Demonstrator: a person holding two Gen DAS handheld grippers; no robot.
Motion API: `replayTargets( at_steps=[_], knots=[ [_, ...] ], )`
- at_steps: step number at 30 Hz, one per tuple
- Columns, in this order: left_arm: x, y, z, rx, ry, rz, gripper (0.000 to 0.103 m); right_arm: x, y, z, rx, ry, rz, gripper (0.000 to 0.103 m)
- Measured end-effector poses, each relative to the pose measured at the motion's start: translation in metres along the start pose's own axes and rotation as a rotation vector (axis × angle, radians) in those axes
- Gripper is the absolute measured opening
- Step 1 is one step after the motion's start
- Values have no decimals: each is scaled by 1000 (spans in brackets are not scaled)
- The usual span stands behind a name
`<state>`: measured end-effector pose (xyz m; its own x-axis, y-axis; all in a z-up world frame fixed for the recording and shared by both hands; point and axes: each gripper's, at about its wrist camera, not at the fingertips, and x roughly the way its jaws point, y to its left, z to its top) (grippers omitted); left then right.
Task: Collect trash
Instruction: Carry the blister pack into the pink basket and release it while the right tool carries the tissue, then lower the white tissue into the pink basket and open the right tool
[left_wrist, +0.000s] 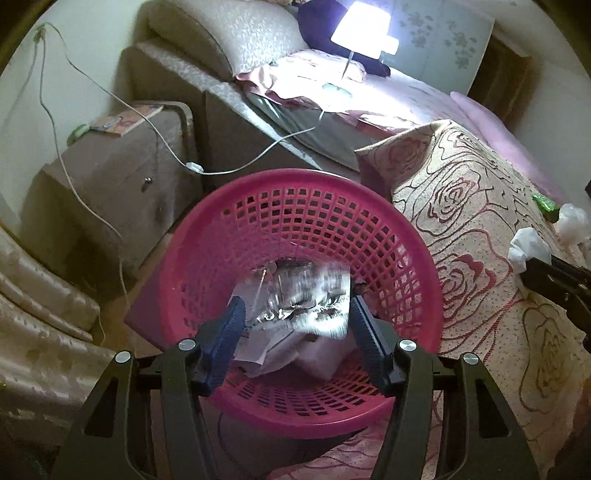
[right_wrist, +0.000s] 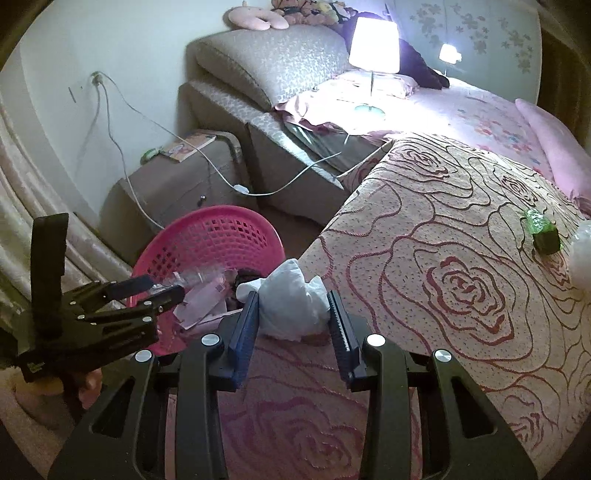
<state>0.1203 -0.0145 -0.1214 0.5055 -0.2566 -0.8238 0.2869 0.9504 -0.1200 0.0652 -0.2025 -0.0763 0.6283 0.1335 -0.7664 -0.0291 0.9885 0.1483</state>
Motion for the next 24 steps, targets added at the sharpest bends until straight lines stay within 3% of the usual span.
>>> replayTargets(
  at_steps=[9,24],
  knots=[
    [-18,7,10,-19,-50,7,72,1,1,1,-1,0,-1,36],
    [-48,33,29,-65,-137,94,74,26,29,19,-53,21,50,37]
  ],
)
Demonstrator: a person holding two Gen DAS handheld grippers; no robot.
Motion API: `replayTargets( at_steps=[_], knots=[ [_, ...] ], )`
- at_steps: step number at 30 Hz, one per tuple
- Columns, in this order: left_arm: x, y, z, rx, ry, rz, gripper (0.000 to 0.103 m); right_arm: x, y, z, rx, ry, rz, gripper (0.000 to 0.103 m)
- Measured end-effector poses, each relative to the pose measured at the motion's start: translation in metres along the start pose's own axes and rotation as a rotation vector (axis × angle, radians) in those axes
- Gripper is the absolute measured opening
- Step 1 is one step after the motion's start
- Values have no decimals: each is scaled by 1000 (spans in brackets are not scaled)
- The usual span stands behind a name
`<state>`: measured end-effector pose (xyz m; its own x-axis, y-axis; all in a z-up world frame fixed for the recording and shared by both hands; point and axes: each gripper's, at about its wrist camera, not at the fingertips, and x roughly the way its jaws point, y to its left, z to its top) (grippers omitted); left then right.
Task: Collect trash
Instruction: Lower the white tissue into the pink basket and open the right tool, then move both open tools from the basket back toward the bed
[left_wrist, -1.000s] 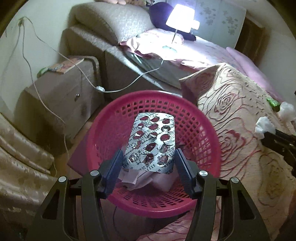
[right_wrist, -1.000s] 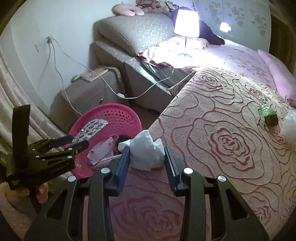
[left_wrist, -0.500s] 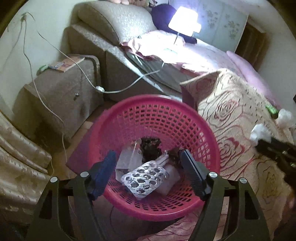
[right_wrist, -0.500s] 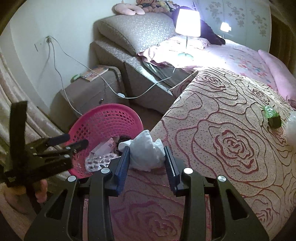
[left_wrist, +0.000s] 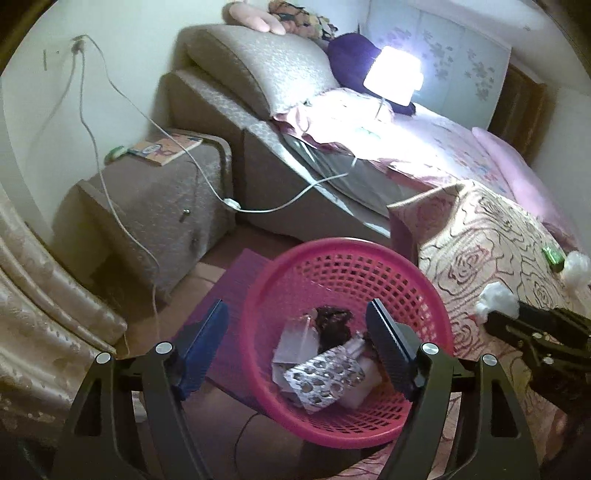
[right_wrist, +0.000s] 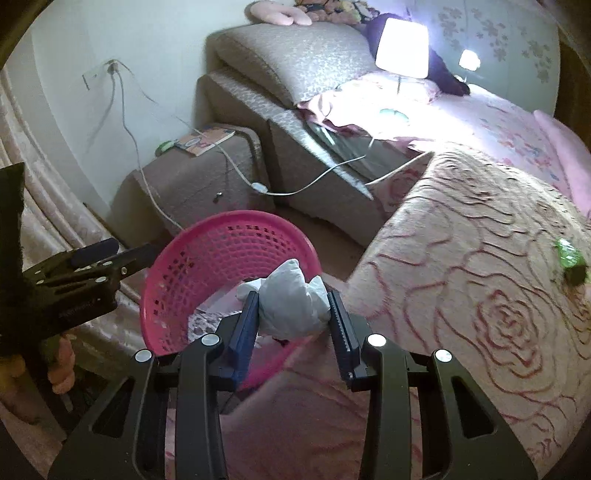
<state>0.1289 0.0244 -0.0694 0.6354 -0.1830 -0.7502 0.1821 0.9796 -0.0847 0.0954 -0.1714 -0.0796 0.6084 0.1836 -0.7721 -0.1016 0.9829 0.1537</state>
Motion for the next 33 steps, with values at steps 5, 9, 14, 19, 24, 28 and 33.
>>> replayTargets(
  at_steps=[5,9,14,19,24,28,33],
  knots=[
    [1,9,2,-14,-4,20,74,18,15,6,-21,36,33,37],
    [3,13,2,-20,0,21,74,28,22,6,-20,62,40,39],
    [4,13,2,-21,-2,21,74,30,19,10,6,50,39,60],
    [4,13,1,-18,0,21,74,27,16,7,13,44,36,60],
    [3,9,1,-10,-1,20,74,17,11,1,20,25,29,60],
    [2,3,0,-2,-1,17,74,8,5,-3,28,7,35,60],
    [1,-6,-2,15,-2,5,74,-16,-2,-12,17,-42,-5,60]
  ],
)
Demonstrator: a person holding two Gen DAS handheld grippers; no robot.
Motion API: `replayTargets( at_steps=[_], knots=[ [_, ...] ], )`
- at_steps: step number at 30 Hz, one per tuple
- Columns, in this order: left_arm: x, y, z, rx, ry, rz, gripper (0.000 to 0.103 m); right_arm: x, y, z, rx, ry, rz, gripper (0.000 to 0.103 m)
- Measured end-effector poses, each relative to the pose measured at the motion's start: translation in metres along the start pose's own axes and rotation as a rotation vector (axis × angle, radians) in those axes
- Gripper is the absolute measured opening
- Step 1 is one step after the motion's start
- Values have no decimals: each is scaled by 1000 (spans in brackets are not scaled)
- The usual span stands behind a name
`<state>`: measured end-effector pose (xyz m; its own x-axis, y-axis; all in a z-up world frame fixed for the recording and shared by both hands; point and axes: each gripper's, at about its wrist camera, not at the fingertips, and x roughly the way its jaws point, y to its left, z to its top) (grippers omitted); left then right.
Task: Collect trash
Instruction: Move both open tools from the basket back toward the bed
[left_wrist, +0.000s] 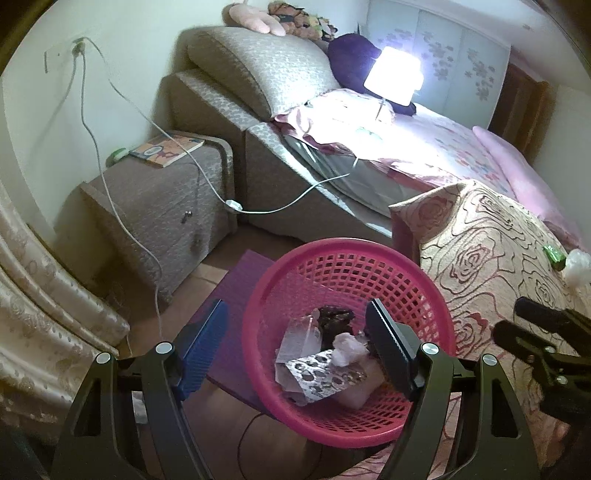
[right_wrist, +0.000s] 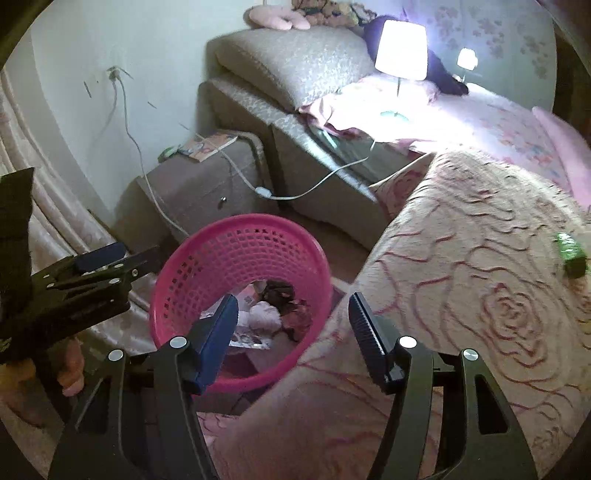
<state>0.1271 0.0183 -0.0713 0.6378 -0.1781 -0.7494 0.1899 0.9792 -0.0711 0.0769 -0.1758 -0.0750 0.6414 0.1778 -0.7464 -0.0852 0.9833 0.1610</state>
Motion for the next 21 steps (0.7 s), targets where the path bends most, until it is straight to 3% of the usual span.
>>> replayTargets(
  at_steps=[8,21],
  knots=[
    [-3,-34,-9,68,9,-42,74,-40,-40,-28,39,-42,-100,60],
    [-22,-112,-29,194,12,-149,74,-114,-145,-89,209,-114,-360,60]
  ],
)
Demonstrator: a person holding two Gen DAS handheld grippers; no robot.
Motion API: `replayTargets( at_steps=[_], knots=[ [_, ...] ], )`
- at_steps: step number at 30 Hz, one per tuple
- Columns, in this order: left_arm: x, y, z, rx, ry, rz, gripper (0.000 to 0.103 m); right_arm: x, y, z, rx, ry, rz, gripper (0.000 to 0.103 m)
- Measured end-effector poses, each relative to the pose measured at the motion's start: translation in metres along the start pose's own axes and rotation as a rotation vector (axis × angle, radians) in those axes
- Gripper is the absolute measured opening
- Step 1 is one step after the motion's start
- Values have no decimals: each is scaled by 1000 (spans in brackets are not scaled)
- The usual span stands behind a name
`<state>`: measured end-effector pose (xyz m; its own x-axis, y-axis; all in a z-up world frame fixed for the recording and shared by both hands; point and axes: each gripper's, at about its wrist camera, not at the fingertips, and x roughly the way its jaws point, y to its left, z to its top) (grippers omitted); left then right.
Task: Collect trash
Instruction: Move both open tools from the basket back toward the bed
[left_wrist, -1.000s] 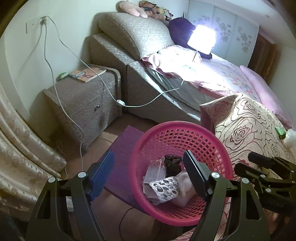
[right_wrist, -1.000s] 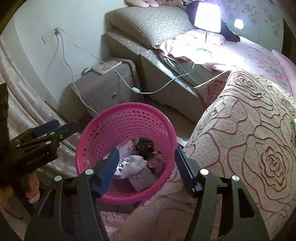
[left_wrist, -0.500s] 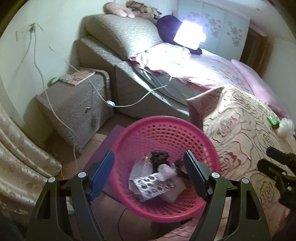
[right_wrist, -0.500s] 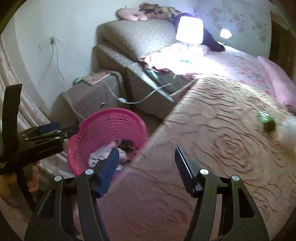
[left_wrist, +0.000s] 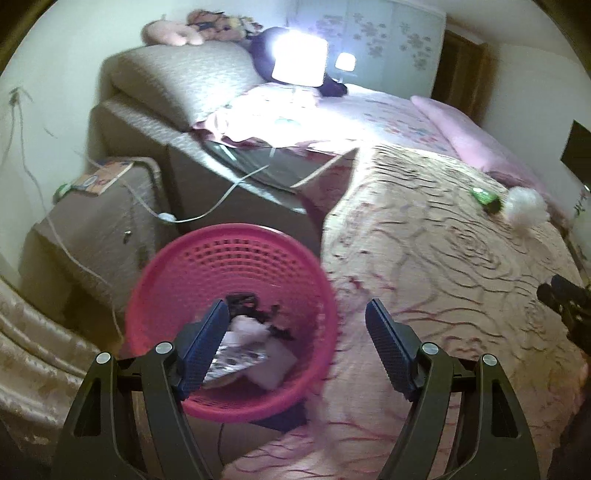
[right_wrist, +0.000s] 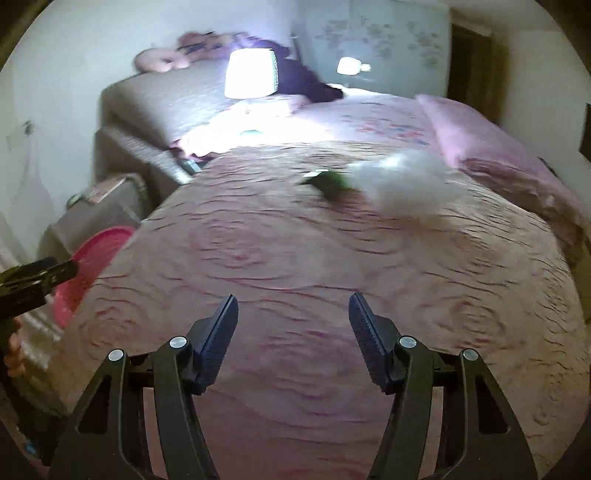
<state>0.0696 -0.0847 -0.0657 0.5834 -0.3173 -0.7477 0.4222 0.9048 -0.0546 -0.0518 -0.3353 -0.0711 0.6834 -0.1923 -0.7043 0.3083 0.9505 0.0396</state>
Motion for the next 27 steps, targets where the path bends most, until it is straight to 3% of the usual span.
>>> replayTargets(
  at_steps=[4,15,27],
  knots=[
    [0,-22,2,30,1,-21,74,-8,-27,-6,27,-24,-65,60],
    [9,-99,40,114,-1,-97,74,-9,-90,-14,157,-25,-108,61],
    [59,-169,80,118,47,-146,74,6,-125,-26,249,40,-143,63]
  ],
)
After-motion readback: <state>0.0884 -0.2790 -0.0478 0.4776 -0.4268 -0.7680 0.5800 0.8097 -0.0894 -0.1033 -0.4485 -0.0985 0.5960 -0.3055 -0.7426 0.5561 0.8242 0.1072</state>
